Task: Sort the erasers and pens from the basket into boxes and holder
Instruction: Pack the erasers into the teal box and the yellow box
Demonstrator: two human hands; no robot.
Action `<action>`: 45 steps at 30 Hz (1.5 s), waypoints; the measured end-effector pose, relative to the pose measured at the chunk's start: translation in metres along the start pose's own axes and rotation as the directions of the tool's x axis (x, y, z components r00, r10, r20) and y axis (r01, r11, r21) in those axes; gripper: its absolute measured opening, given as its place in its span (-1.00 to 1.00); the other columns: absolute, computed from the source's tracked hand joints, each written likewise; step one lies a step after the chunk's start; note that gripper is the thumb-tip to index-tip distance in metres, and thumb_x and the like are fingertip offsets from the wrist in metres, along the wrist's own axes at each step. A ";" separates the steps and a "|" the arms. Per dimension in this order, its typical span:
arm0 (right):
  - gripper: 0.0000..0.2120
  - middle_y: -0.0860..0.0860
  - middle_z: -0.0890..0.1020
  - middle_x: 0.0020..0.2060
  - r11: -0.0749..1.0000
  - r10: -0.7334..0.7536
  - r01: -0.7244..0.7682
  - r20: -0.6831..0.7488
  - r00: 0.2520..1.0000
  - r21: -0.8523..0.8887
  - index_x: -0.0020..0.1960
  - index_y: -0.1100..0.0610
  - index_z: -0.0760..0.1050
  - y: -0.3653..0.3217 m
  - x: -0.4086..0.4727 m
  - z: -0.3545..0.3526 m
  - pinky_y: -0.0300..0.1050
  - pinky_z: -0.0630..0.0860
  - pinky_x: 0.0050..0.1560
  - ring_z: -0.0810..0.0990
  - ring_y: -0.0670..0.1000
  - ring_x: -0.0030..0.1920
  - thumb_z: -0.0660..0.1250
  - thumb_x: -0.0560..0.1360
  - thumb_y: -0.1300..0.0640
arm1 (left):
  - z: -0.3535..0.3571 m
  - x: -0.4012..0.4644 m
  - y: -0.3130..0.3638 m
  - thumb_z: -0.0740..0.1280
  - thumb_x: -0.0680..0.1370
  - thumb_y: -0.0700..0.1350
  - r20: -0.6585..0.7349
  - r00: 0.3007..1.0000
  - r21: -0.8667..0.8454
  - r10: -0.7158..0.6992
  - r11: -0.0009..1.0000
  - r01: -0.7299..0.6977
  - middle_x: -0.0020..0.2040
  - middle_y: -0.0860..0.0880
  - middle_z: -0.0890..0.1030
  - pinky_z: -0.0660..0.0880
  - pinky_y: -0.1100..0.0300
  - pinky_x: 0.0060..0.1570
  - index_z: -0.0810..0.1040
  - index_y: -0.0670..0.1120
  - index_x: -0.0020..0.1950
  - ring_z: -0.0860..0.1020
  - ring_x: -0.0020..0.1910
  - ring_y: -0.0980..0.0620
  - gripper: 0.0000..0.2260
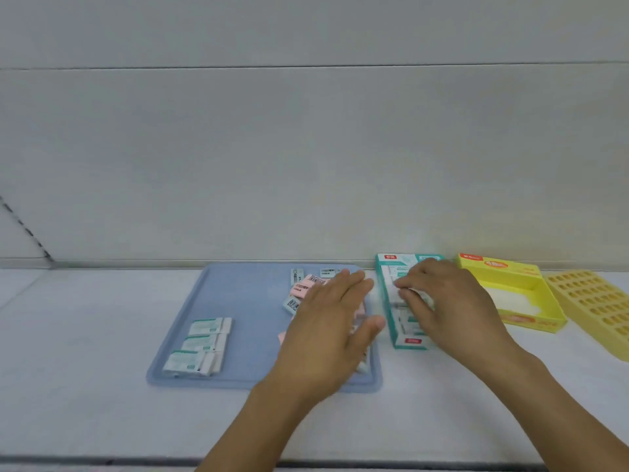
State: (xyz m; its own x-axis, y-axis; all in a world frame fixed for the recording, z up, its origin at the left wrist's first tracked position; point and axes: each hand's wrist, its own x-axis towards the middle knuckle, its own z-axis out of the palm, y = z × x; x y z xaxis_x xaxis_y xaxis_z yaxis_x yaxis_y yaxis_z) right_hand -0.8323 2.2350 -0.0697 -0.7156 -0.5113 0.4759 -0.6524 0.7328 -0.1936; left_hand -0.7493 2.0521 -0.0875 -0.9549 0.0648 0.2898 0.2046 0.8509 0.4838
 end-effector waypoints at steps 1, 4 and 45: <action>-0.86 -0.01 0.63 -0.19 0.996 -0.043 0.043 0.000 0.999 0.084 -0.12 0.04 0.66 -0.017 0.005 0.002 0.01 0.55 -0.18 0.61 0.12 -0.13 0.32 0.44 0.10 | -0.010 -0.014 -0.010 -0.03 0.52 0.29 -0.079 0.997 -0.057 -0.016 0.998 0.012 0.47 0.22 0.28 -0.03 0.28 0.46 0.34 0.11 0.47 0.09 0.50 0.26 -0.42; -0.81 -0.08 0.62 -0.10 0.943 -0.151 0.110 0.108 0.983 0.314 -0.01 -0.02 0.65 -0.073 0.018 0.016 -0.05 0.50 -0.06 0.58 0.00 -0.04 0.29 0.47 0.01 | -0.041 -0.063 -0.051 0.12 0.53 0.27 -0.212 0.966 -0.131 -0.147 0.984 0.122 0.33 0.32 0.38 0.14 0.31 0.41 0.44 0.20 0.33 0.22 0.43 0.32 -0.58; -0.83 0.05 0.64 -0.33 0.688 0.309 -0.378 0.221 0.925 0.620 -0.25 0.18 0.55 0.006 -0.004 -0.018 -0.23 0.55 -0.23 0.61 -0.01 -0.30 0.45 0.40 0.40 | -0.048 -0.001 -0.030 0.38 0.53 -0.11 0.048 0.854 -0.878 -0.519 0.385 0.283 -0.16 -0.05 0.69 0.53 0.23 -0.15 0.67 -0.03 0.03 0.59 -0.21 0.08 -0.88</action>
State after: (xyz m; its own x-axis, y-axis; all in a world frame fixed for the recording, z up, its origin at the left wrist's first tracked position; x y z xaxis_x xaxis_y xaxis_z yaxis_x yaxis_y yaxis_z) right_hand -0.8286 2.2495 -0.0572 -0.9187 -0.3458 0.1909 -0.3333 0.4191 -0.8446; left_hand -0.7445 2.0017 -0.0622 -0.9315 -0.3611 -0.0433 -0.0027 -0.1121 0.9937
